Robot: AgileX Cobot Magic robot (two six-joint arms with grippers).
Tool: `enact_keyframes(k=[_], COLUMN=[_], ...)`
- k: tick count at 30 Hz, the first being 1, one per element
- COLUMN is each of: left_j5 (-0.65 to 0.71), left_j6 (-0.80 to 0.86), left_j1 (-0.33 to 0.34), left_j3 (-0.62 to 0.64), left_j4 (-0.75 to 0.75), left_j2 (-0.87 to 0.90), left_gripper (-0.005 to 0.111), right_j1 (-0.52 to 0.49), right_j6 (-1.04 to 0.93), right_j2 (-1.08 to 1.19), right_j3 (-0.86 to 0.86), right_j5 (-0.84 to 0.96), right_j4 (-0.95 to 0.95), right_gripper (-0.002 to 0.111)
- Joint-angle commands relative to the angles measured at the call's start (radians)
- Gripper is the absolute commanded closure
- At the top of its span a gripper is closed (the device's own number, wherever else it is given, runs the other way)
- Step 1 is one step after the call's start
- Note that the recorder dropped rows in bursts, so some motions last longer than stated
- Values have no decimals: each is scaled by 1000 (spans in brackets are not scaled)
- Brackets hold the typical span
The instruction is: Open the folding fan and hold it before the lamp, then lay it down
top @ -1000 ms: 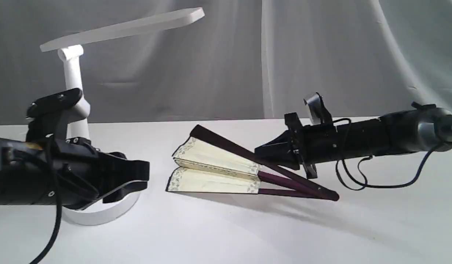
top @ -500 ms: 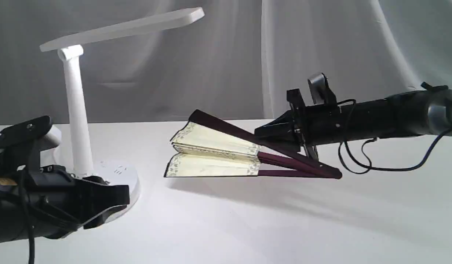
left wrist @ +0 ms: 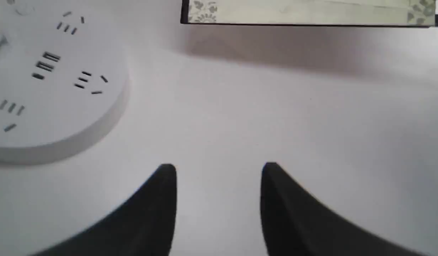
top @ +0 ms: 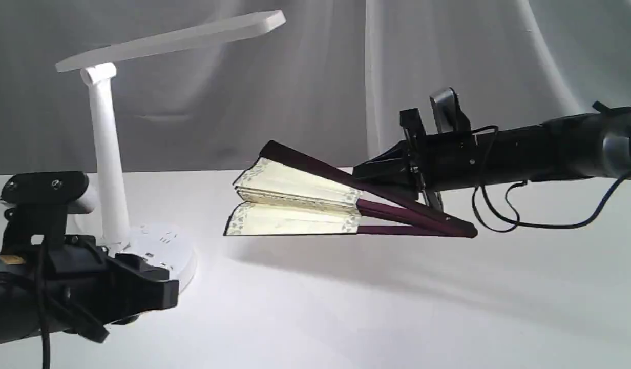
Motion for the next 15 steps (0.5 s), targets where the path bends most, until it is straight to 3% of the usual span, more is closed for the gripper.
enact_keyframes(k=[1, 4, 6, 9, 12, 15], left_j5=[-95, -144, -72, 143, 220, 263], left_j6=[96, 115, 115, 108, 95, -65], left_j1=[-6, 1, 1, 1, 1, 1], left_j3=[39, 59, 58, 35, 27, 12], left_j4=[-7, 15, 24, 26, 53, 200], left_j2=[-31, -51, -53, -56, -54, -52], left_gripper=[77, 85, 92, 107, 107, 107], right_j1=[2, 2, 2, 2, 2, 2], right_j6=[5, 5, 5, 5, 5, 8], right_j2=[-16, -16, -16, -16, -16, -16], right_j3=[4, 4, 4, 4, 4, 4], right_j5=[13, 13, 13, 13, 13, 13], right_j4=[22, 22, 22, 22, 22, 22], right_gripper=[108, 108, 108, 108, 108, 108])
